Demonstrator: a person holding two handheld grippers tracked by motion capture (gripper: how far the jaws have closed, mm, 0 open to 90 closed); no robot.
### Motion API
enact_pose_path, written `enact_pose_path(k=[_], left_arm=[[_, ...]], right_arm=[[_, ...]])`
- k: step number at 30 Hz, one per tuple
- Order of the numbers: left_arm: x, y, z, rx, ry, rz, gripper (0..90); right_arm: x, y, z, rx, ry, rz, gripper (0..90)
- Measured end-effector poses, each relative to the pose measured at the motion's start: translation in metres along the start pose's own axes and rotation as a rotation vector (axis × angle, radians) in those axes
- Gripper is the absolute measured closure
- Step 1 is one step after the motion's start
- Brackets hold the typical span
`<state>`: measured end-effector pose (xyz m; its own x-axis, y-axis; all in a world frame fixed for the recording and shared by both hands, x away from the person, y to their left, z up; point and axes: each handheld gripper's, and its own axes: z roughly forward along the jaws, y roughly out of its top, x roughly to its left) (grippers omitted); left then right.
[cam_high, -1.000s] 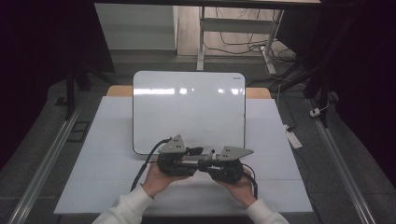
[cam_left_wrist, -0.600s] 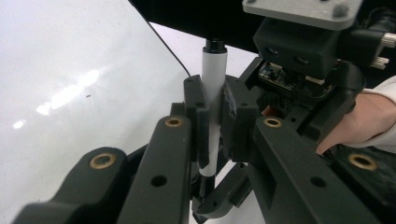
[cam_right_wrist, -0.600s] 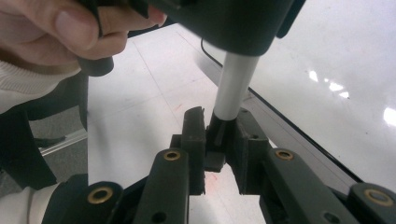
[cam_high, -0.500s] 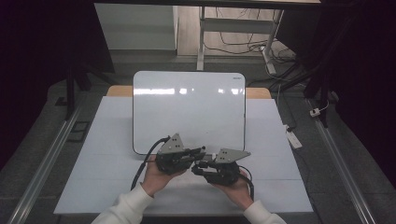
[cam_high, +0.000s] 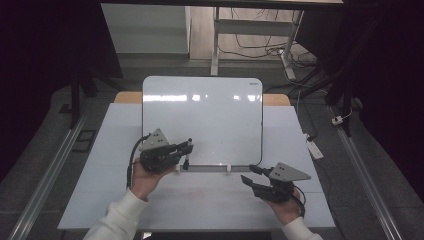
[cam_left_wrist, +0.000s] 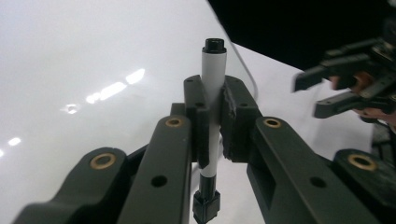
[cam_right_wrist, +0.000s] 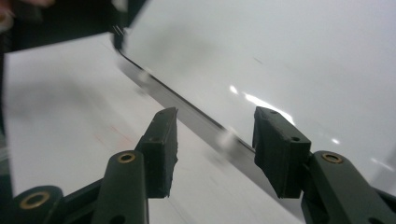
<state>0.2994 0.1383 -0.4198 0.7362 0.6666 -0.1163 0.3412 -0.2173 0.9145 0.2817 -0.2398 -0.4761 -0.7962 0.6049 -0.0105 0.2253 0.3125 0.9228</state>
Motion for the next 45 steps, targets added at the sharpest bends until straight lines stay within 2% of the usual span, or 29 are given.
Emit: enact_pose_path(k=[5,7,10,16,20,28,30,32,36,39,43,45], left_arm=[[0.030,0.015,-0.007,-0.002,0.079,-0.046,80.9],[0.044,0.023,-0.008,-0.002,0.114,-0.070,80.8],[0.065,0.035,-0.009,-0.004,0.162,-0.110,80.8],[0.100,0.053,-0.005,0.007,0.247,-0.169,80.7],[0.117,0.061,-0.002,0.012,0.290,-0.201,80.6],[0.142,0.070,0.010,0.031,0.370,-0.248,80.0],[0.146,0.071,0.014,0.049,0.415,-0.243,79.8],[0.151,0.072,0.018,0.055,0.442,-0.247,79.6],[0.156,0.070,0.024,0.059,0.487,-0.242,79.0],[0.156,0.070,0.026,0.054,0.498,-0.235,77.5],[0.151,0.071,0.030,0.065,0.529,-0.186,72.7],[0.149,0.071,0.031,0.067,0.531,-0.177,70.7]], right_arm=[[-0.018,-0.018,-0.023,0.025,-0.096,0.002,48.0],[-0.024,-0.023,-0.030,0.027,-0.121,0.018,47.9],[-0.032,-0.027,-0.036,0.019,-0.137,0.055,47.6],[-0.040,-0.032,-0.038,0.030,-0.160,0.074,47.2],[-0.043,-0.034,-0.038,0.037,-0.170,0.077,47.0],[-0.044,-0.036,-0.037,0.045,-0.167,0.084,46.4],[-0.044,-0.036,-0.036,0.048,-0.164,0.086,46.4],[-0.044,-0.037,-0.035,0.051,-0.163,0.084,46.2],[-0.043,-0.038,-0.034,0.055,-0.160,0.081,45.6],[-0.044,-0.038,-0.034,0.057,-0.163,0.081,45.4],[-0.043,-0.038,-0.033,0.058,-0.161,0.080,45.5],[-0.043,-0.038,-0.033,0.058,-0.160,0.078,45.5]])
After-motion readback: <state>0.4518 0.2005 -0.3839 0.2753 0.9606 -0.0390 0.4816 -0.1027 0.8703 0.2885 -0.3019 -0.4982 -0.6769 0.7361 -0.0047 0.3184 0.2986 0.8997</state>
